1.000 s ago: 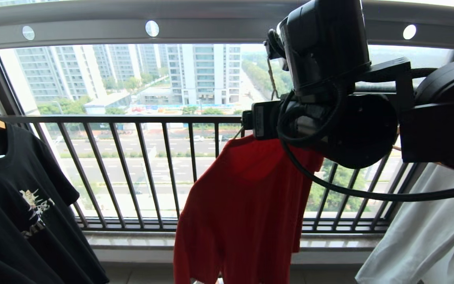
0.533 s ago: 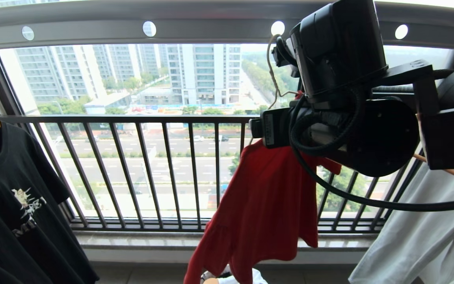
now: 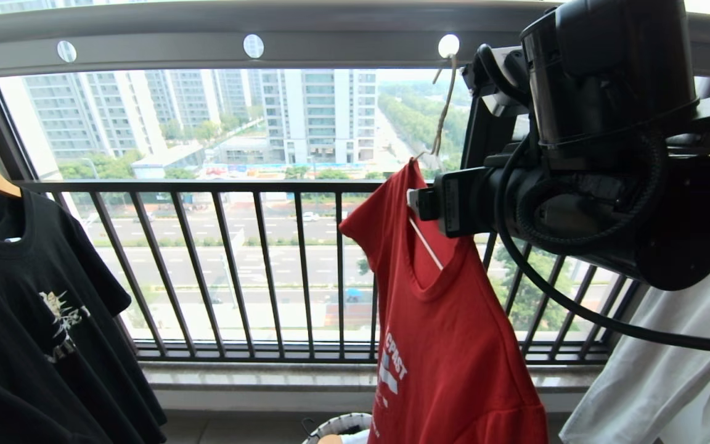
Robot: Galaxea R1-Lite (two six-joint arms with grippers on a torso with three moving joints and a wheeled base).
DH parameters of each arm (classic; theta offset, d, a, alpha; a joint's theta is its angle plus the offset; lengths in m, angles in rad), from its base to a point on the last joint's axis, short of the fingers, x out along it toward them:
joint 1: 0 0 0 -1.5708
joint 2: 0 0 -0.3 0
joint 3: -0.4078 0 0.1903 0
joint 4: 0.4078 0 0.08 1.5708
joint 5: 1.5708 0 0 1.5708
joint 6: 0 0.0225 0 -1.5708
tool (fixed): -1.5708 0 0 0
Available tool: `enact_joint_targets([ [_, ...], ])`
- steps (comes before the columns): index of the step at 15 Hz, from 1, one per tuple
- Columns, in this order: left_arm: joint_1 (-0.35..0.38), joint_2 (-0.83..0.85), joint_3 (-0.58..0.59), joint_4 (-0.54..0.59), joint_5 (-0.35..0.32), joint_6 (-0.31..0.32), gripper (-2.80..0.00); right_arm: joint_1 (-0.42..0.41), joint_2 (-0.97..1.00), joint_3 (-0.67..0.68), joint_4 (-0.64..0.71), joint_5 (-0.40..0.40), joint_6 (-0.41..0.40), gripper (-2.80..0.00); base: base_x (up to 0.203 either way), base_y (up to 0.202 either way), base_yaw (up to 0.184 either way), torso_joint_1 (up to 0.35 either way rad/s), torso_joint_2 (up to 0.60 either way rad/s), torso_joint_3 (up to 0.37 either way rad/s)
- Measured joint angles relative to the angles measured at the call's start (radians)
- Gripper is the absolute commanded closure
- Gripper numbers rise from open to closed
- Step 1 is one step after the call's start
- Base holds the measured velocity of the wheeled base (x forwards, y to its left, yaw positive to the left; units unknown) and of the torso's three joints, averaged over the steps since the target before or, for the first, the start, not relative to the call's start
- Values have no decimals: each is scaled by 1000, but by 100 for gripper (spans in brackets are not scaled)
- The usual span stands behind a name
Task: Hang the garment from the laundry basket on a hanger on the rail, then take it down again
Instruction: Take the clothes off the clothes rack
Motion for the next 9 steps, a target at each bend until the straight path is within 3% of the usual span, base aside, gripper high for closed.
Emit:
enact_joint_targets([
  [4,0,0,0,0,0,0,0,-54,107,-29,-208,214,-148,-280,0,0,0,0,0,0],
  [9,0,0,0,0,0,0,0,-66,166,-79,-228,249,-163,-280,0,0,0,0,0,0],
])
